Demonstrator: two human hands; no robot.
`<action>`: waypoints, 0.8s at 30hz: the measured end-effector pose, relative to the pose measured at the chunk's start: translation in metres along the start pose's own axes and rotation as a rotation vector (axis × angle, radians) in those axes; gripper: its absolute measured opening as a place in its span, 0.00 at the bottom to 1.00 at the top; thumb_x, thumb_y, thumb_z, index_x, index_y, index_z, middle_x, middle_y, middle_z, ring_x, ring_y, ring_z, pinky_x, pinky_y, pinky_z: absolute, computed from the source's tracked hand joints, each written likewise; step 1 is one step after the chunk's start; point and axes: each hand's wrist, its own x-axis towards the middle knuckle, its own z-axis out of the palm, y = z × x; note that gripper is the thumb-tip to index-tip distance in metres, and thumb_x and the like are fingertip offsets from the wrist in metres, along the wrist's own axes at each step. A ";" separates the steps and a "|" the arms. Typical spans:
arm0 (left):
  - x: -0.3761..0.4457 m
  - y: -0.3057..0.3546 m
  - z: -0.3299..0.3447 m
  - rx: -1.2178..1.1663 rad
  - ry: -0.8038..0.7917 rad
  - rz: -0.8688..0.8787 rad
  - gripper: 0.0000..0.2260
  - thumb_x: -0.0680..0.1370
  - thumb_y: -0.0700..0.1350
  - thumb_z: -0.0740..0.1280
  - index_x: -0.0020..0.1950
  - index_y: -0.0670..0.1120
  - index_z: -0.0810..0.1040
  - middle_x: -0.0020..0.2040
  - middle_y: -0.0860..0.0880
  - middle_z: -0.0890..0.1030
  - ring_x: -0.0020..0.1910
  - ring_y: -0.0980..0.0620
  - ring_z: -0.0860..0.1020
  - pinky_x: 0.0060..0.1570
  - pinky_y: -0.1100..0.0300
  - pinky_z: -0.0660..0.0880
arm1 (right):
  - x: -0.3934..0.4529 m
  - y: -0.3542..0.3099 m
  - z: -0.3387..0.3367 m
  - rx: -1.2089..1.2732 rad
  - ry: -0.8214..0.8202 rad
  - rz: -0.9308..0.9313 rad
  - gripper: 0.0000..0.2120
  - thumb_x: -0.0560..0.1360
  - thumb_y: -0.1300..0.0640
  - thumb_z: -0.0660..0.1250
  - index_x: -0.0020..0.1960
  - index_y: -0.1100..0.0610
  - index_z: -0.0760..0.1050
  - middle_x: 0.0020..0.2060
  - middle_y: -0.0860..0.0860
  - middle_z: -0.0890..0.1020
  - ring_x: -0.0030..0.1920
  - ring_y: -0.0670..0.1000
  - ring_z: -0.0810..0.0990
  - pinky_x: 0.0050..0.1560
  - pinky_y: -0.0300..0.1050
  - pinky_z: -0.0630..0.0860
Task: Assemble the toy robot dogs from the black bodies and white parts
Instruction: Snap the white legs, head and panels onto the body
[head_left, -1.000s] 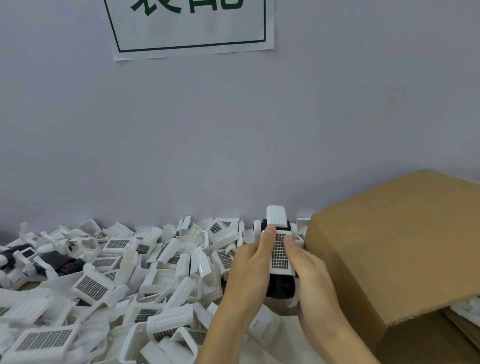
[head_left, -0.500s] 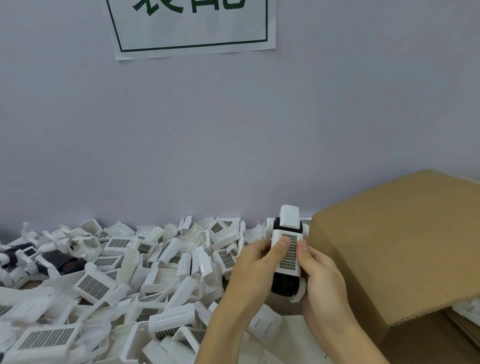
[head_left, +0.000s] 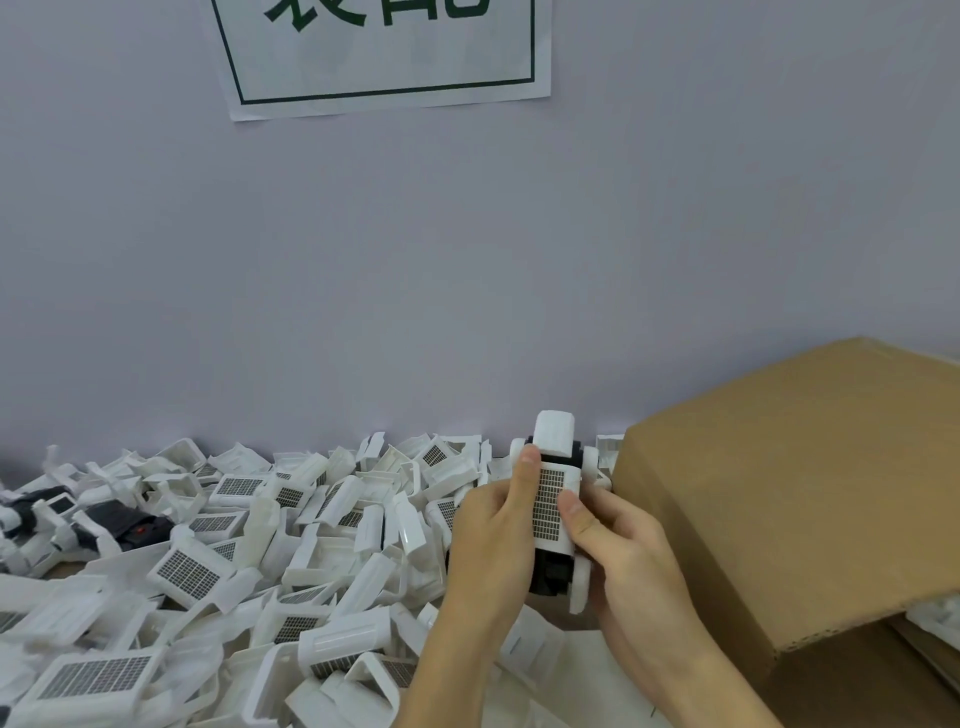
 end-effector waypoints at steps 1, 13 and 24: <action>0.000 0.001 0.000 -0.002 0.018 0.010 0.36 0.72 0.69 0.59 0.43 0.34 0.81 0.37 0.35 0.81 0.35 0.48 0.78 0.40 0.54 0.74 | -0.001 -0.001 0.001 -0.006 0.007 0.002 0.15 0.73 0.48 0.67 0.52 0.54 0.86 0.49 0.59 0.87 0.54 0.59 0.86 0.57 0.57 0.80; -0.005 0.008 -0.001 0.079 0.008 0.075 0.38 0.68 0.71 0.63 0.32 0.32 0.69 0.29 0.44 0.69 0.29 0.48 0.66 0.32 0.56 0.64 | -0.005 -0.007 0.009 0.065 0.166 0.049 0.19 0.69 0.44 0.71 0.45 0.60 0.87 0.44 0.61 0.87 0.47 0.60 0.87 0.54 0.62 0.82; -0.004 -0.001 0.003 0.002 -0.187 -0.039 0.13 0.81 0.53 0.68 0.44 0.47 0.86 0.40 0.50 0.87 0.40 0.55 0.85 0.37 0.67 0.77 | 0.003 0.000 0.000 0.124 0.196 0.059 0.20 0.70 0.41 0.67 0.45 0.56 0.87 0.45 0.62 0.87 0.47 0.59 0.88 0.40 0.52 0.83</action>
